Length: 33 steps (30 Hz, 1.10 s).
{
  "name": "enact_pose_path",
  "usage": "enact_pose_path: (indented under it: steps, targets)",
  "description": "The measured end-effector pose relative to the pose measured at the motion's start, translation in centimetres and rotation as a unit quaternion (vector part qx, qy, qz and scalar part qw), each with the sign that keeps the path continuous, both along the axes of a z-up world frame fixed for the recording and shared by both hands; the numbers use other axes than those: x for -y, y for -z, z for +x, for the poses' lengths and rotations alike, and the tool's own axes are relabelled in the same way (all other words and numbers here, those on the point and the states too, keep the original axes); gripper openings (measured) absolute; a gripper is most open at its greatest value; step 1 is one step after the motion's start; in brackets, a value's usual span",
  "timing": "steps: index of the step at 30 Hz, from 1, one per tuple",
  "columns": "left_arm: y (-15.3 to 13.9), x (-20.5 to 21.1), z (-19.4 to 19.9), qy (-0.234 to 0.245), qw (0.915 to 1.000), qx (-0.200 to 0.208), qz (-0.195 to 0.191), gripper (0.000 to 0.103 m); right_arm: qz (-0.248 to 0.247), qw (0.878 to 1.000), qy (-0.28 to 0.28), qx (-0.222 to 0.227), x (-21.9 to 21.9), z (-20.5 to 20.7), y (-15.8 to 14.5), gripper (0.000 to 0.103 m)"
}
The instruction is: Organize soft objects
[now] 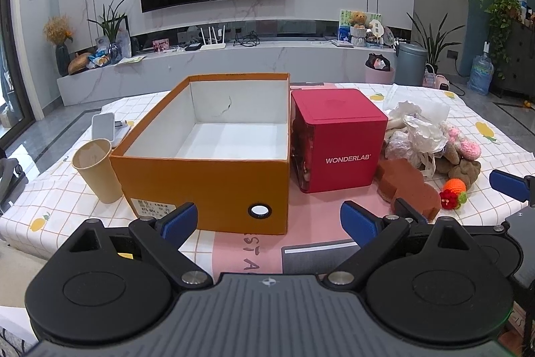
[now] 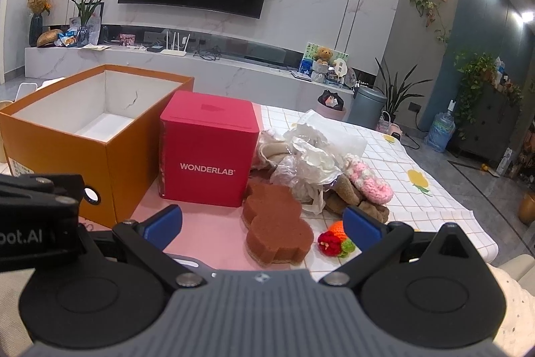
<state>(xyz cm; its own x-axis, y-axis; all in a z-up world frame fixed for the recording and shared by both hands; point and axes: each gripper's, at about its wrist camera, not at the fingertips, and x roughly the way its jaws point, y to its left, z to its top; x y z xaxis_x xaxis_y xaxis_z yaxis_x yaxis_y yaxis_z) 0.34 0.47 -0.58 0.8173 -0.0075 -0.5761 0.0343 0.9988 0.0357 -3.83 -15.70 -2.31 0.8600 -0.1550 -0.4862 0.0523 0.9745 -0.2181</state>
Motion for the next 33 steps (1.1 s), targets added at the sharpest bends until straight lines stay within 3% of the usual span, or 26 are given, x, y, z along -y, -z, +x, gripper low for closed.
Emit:
enact_pose_path:
  steps: [33]
  targets:
    - [0.35, -0.04, 0.06, -0.003, 1.0, -0.005, -0.004, 0.103, 0.007, 1.0, 0.004, -0.007, 0.13, 0.36, 0.26, 0.1]
